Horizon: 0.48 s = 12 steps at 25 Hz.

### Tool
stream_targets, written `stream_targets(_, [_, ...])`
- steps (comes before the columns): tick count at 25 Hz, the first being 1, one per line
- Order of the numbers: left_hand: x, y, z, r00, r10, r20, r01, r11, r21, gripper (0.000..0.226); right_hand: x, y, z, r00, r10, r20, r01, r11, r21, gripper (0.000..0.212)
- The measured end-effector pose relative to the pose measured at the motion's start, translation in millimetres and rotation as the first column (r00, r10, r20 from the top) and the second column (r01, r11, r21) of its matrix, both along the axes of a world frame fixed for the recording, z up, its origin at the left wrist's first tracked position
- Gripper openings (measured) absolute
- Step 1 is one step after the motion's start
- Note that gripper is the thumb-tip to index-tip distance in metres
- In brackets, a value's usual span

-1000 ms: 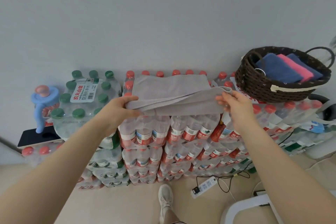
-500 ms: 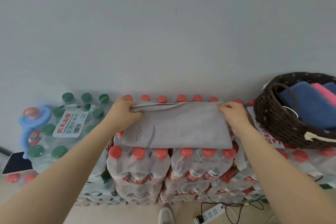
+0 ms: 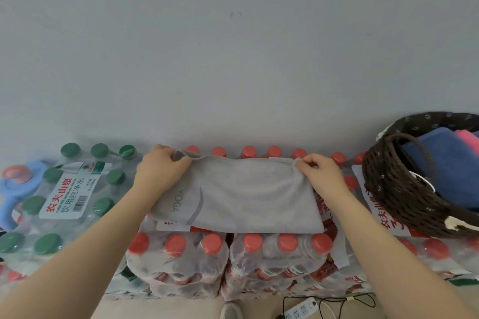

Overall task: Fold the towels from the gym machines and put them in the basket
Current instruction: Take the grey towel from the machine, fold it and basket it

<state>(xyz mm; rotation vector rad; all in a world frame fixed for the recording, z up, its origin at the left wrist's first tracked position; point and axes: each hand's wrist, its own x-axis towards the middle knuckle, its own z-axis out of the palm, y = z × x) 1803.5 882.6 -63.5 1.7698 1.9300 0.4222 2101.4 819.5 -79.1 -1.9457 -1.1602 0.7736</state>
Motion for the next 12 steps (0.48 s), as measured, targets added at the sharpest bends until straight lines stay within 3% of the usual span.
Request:
stream_targets(4, [-1,4,-6,0.995,-0.081,-0.061,0.083,0.996,0.018,0.024,0,3,5,0.968,-0.074,-0.238,0.067,0.997,-0.038,0.016])
stream_targets(9, [-4,12,14,0.973,-0.060,0.224,0.100,0.980,-0.173,0.009,-5,7,12,0.928,-0.124,-0.351,0.146,0.989,0.037,0.019])
stream_targets(12, [-20,6,18,0.953,-0.063,0.296,0.110,0.983,-0.145,0.008,-4,9,13,0.930,-0.132,-0.344,0.162,0.985,0.058,0.015])
